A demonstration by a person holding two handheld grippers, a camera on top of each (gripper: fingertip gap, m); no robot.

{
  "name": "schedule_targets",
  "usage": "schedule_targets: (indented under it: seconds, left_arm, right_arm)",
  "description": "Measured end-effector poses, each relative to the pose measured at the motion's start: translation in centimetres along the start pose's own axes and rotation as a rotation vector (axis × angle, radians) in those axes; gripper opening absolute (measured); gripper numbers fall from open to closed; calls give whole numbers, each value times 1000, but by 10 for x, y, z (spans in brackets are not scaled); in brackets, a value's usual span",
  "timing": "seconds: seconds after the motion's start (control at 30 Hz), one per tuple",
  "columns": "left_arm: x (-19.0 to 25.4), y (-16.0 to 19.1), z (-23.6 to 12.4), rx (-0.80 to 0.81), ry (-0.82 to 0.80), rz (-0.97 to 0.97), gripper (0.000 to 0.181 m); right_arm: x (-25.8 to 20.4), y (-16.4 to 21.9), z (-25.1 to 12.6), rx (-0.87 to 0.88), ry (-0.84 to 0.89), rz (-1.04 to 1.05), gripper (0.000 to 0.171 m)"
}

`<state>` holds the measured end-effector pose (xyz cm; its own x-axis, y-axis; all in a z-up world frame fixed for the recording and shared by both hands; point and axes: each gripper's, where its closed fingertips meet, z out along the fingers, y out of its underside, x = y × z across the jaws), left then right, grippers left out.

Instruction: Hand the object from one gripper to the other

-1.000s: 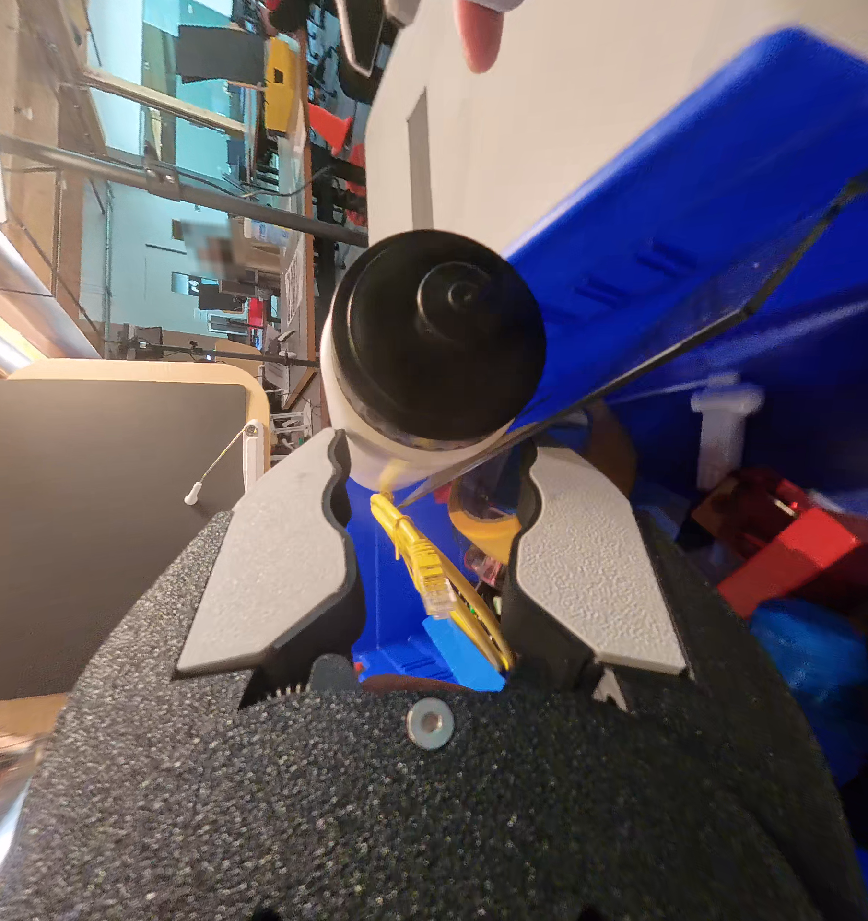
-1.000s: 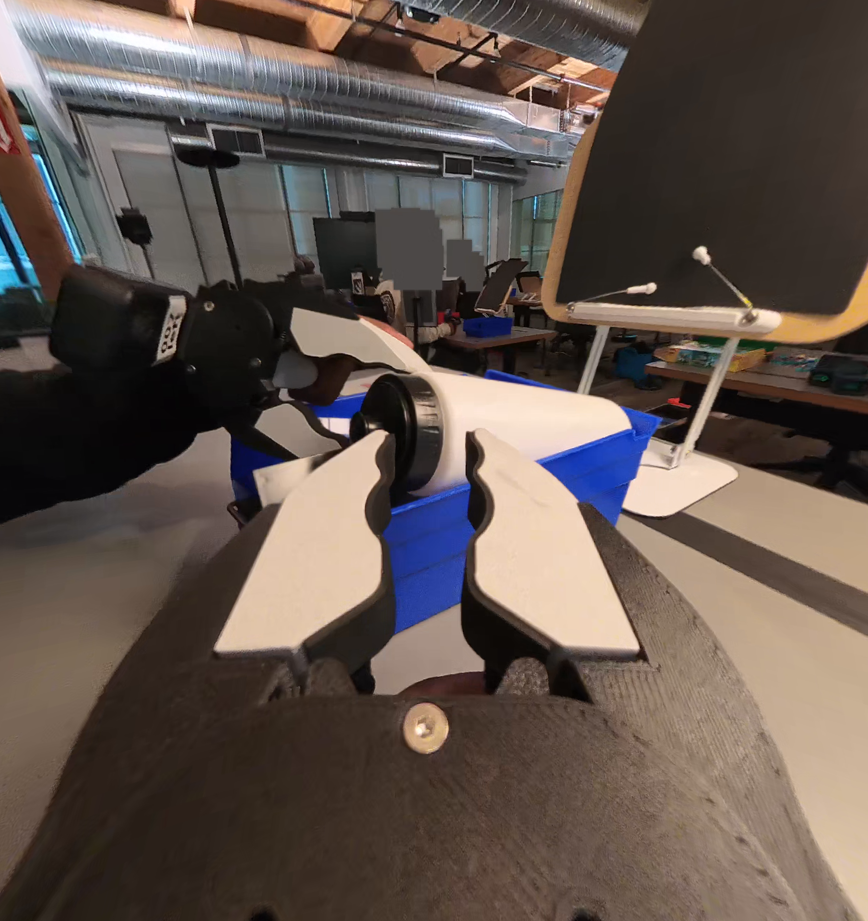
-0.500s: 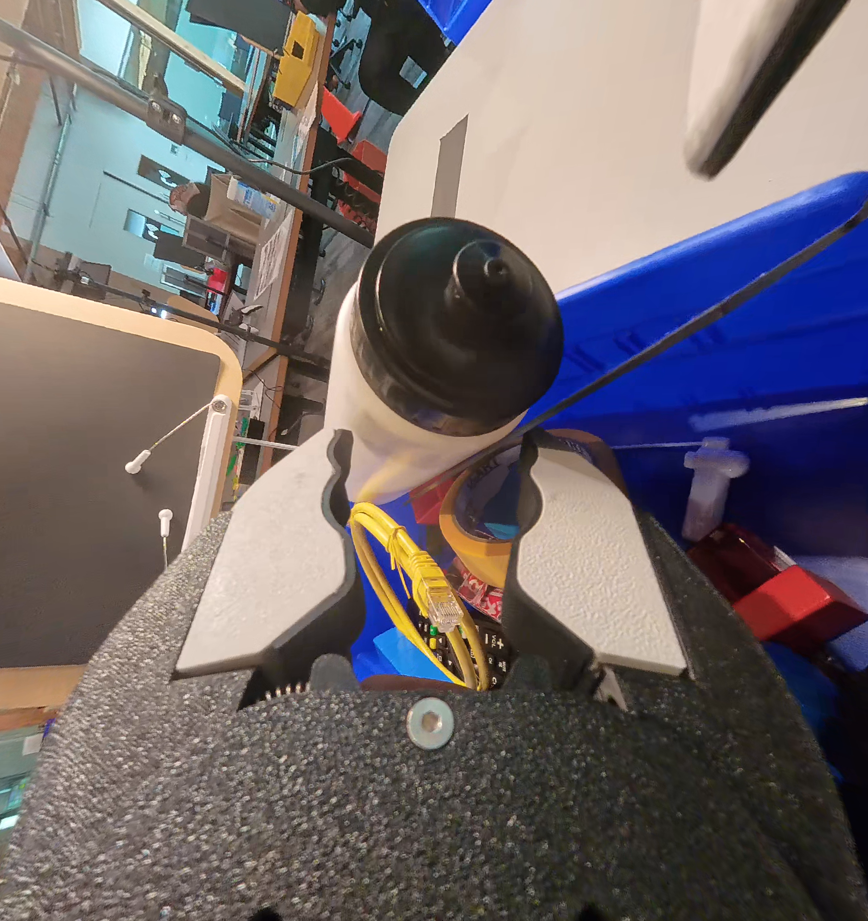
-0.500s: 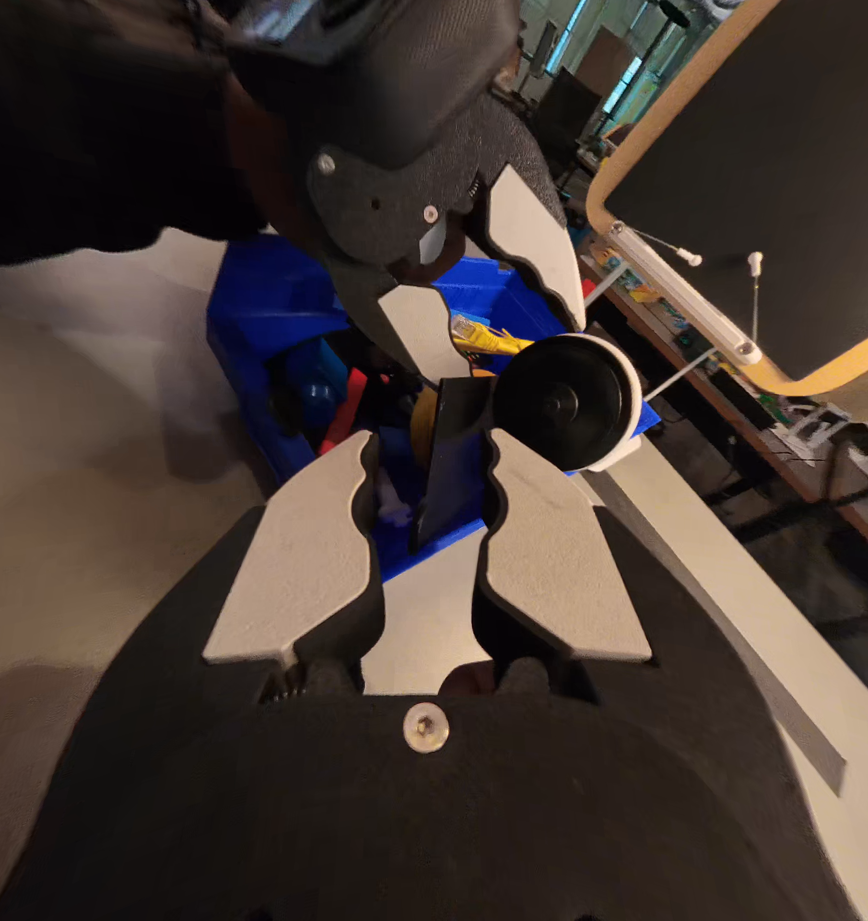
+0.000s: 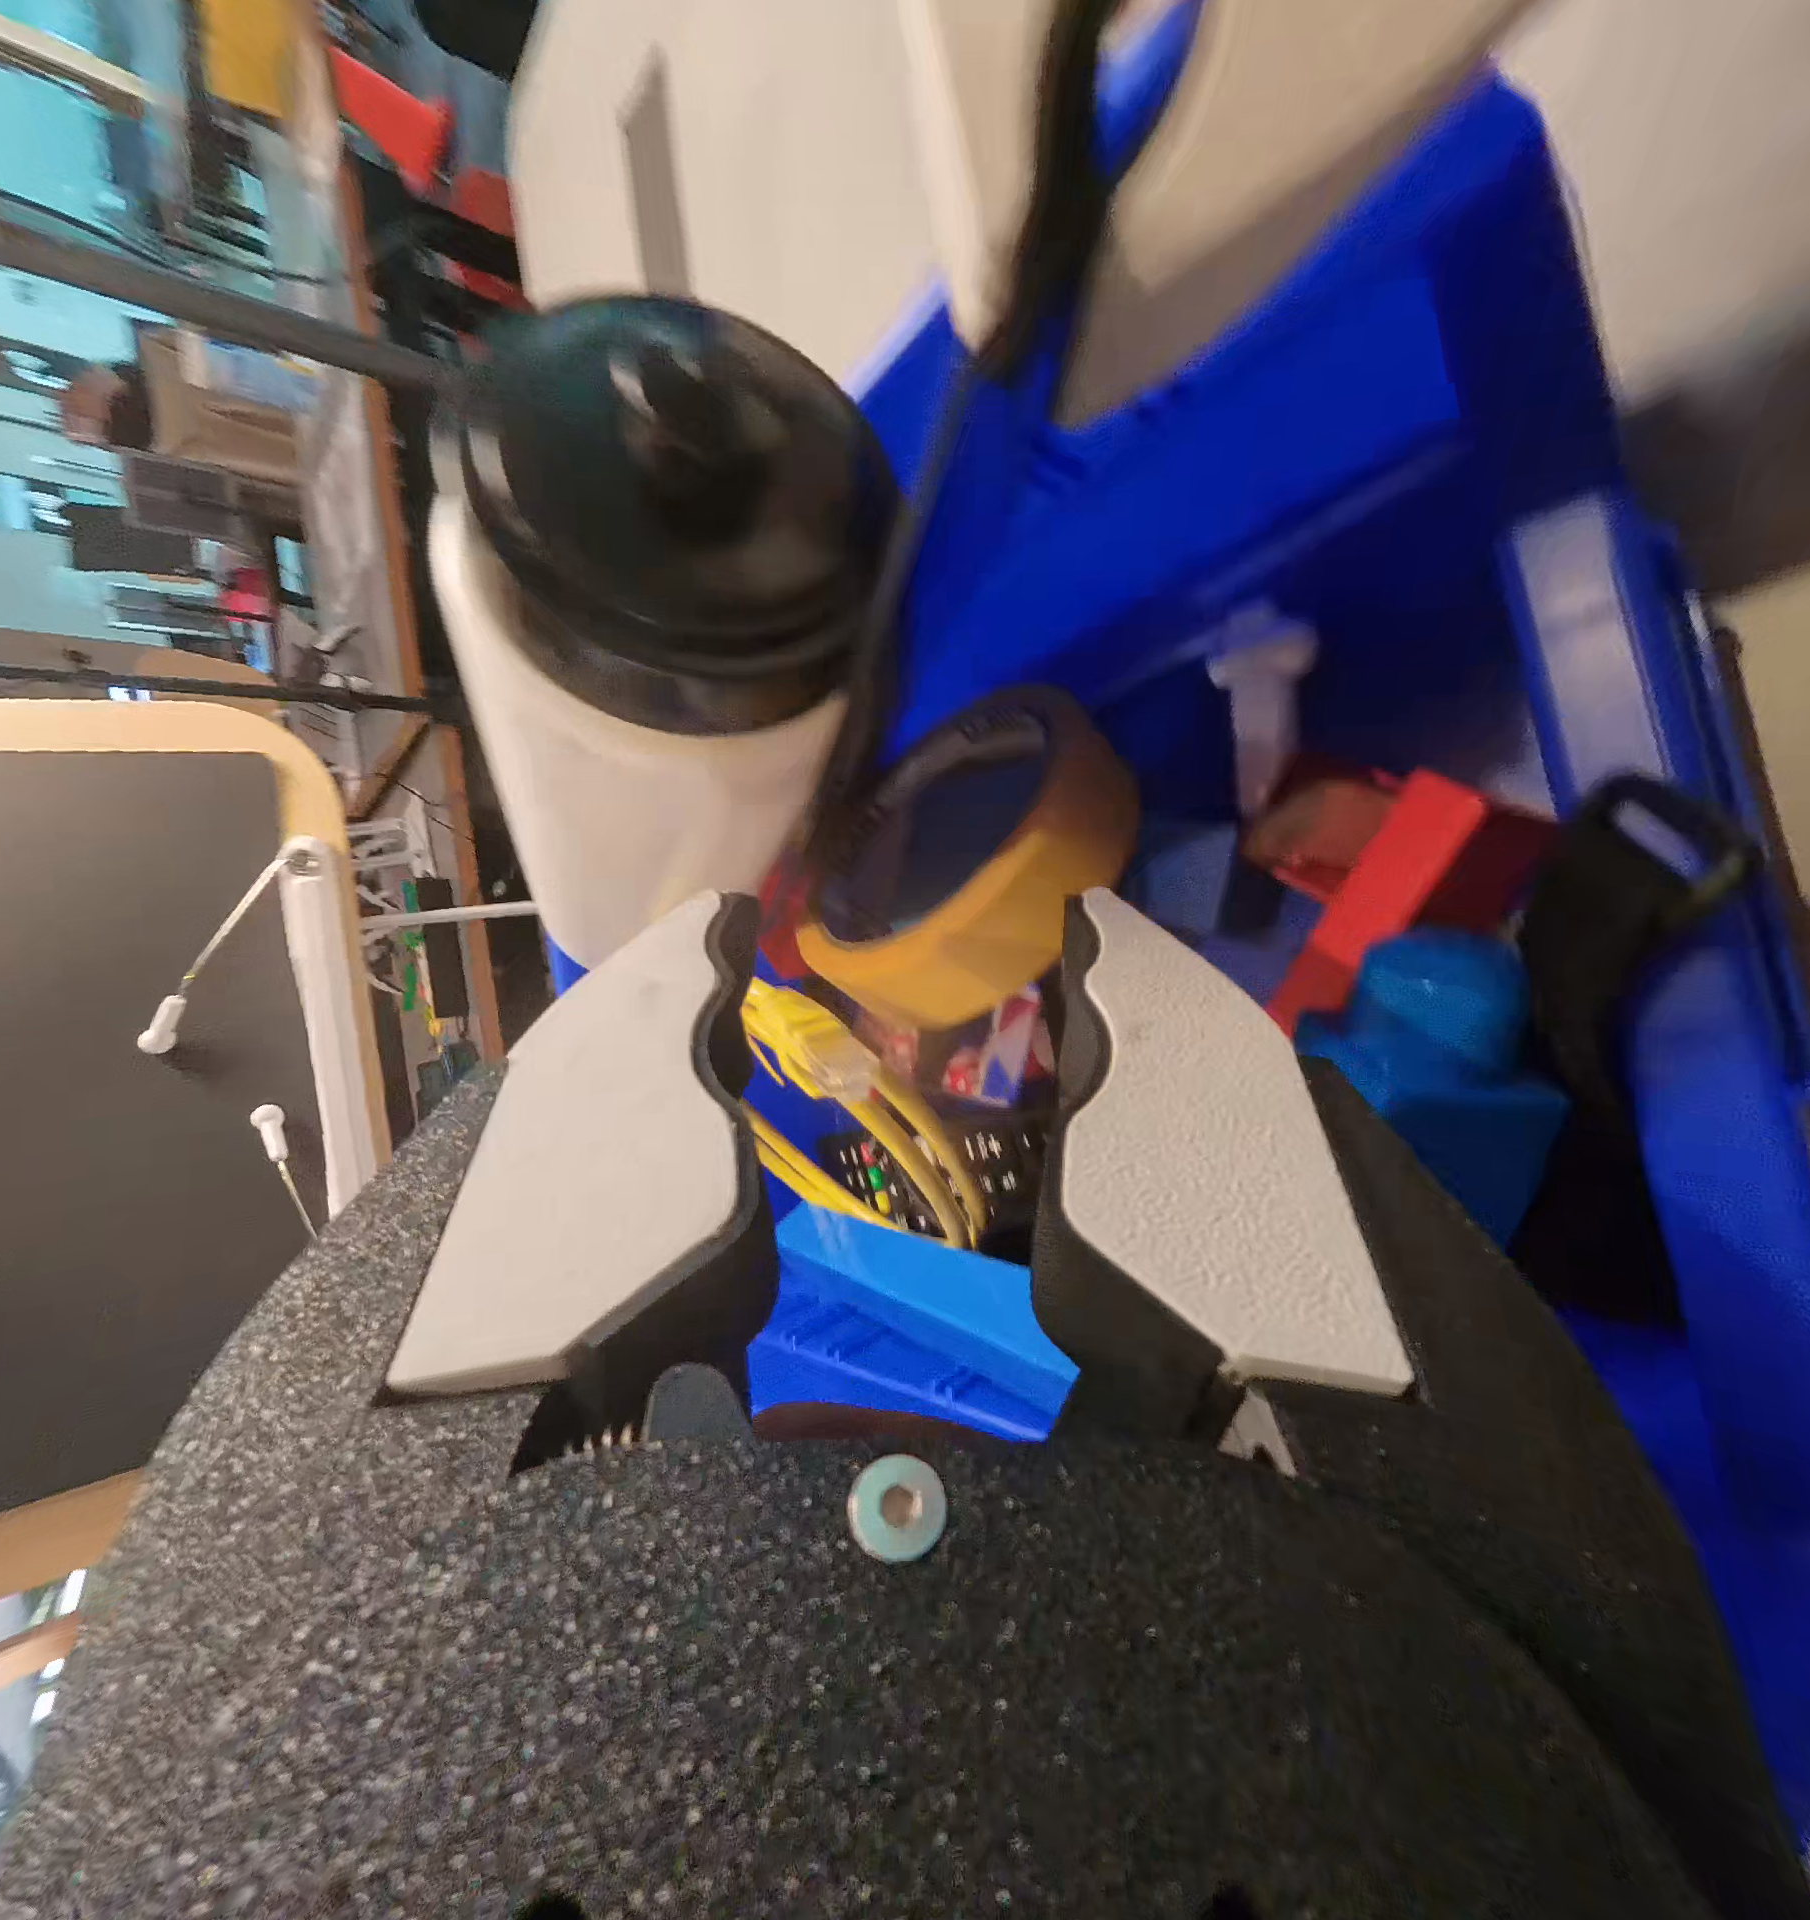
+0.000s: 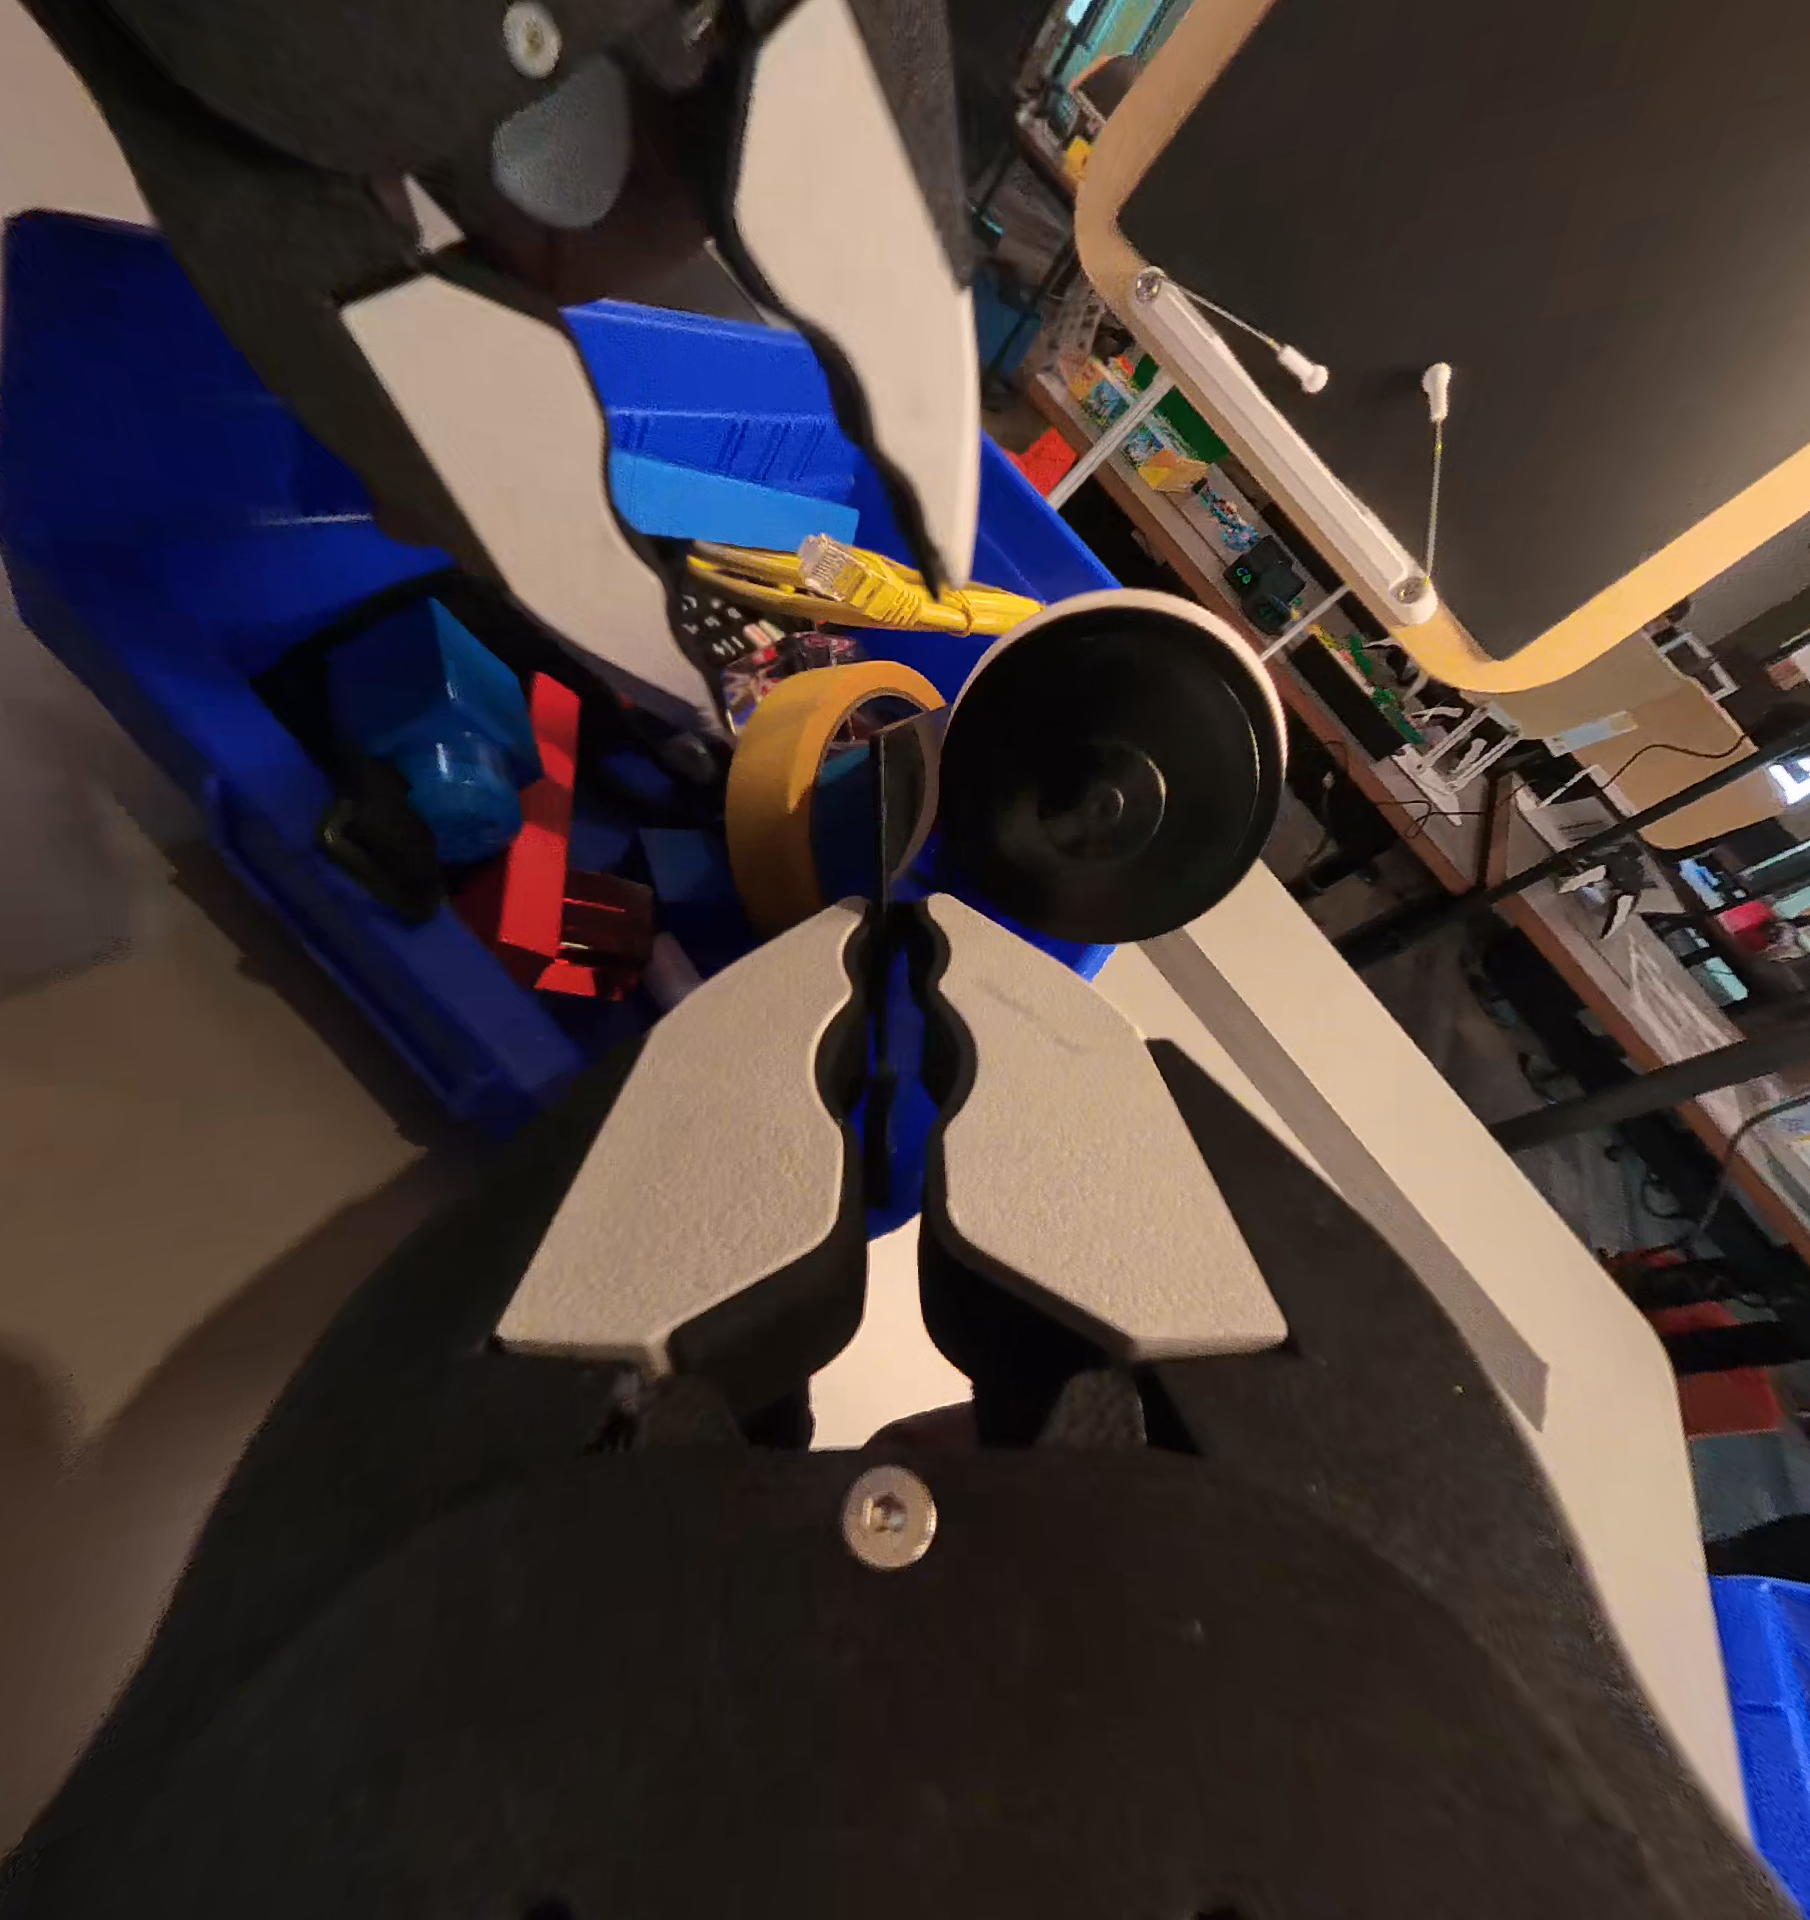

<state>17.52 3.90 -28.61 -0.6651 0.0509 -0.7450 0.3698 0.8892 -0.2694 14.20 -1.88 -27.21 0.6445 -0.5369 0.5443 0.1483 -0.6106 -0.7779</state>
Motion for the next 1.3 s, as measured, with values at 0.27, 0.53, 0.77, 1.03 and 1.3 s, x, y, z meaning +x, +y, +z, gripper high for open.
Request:
schedule_targets:
  seconds: [0.27,0.53,0.77,1.03,1.3]
  left_arm:
    - [17,18,28,-231,31,366,57]
    - [14,30,48,-325,-44,519,36]
    - [-2,2,18,-207,-178,428,31]
    - [-12,-22,-23,-42,-290,210,31]
    - [-25,-33,-69,144,-538,-65,30]
  right_arm:
    - [6,0,-3,34,-32,79,5]
    - [10,4,-6,60,-58,130,5]
    - [17,6,-7,80,-31,134,4]
    - [27,1,-11,122,4,176,2]
    - [26,1,-10,176,-56,269,6]
